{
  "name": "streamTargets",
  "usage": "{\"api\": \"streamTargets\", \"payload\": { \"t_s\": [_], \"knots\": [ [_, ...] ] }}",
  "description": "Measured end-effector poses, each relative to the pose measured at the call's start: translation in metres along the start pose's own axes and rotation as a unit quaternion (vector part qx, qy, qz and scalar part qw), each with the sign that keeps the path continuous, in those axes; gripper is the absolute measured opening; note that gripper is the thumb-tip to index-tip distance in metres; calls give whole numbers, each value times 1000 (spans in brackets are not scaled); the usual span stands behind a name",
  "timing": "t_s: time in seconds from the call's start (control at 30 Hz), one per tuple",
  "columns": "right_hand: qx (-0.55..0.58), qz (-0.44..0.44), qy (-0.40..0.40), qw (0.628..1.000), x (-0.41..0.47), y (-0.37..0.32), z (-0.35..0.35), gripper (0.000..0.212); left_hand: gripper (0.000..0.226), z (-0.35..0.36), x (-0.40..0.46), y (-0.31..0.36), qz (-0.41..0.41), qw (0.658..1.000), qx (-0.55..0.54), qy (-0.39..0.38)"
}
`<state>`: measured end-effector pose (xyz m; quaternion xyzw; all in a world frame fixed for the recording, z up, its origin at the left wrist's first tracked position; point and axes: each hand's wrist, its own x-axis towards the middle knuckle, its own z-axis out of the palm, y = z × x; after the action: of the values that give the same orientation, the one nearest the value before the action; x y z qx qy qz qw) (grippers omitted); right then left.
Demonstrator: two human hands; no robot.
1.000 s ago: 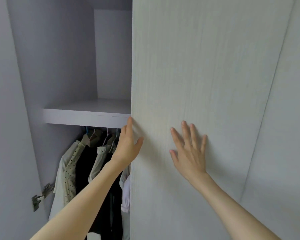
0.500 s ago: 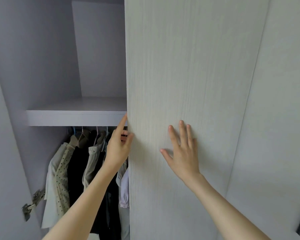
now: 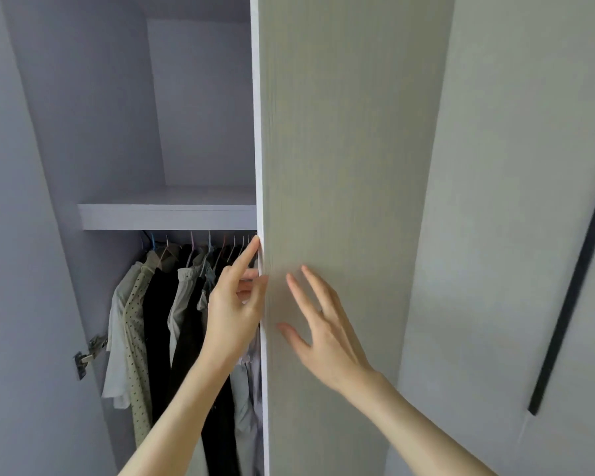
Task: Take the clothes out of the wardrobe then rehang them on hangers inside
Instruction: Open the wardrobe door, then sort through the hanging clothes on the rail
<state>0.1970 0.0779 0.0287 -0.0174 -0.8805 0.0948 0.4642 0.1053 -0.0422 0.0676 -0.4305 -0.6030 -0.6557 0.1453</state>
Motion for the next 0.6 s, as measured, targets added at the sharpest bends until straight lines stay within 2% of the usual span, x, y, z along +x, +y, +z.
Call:
{"api": "streamTargets", "payload": {
  "t_s": [0.3, 0.43, 0.6],
  "knots": [
    [109, 49, -3, 993, -54, -8, -72, 61, 38, 33, -52, 64, 29, 998, -42, -31],
    [161, 61, 68, 983, -71, -4, -109, 57, 45, 54, -67, 87, 56, 985, -111, -122],
    [209, 89, 135, 964, -101, 8, -162, 50, 55, 101, -80, 113, 129, 962, -64, -232]
  ]
}}
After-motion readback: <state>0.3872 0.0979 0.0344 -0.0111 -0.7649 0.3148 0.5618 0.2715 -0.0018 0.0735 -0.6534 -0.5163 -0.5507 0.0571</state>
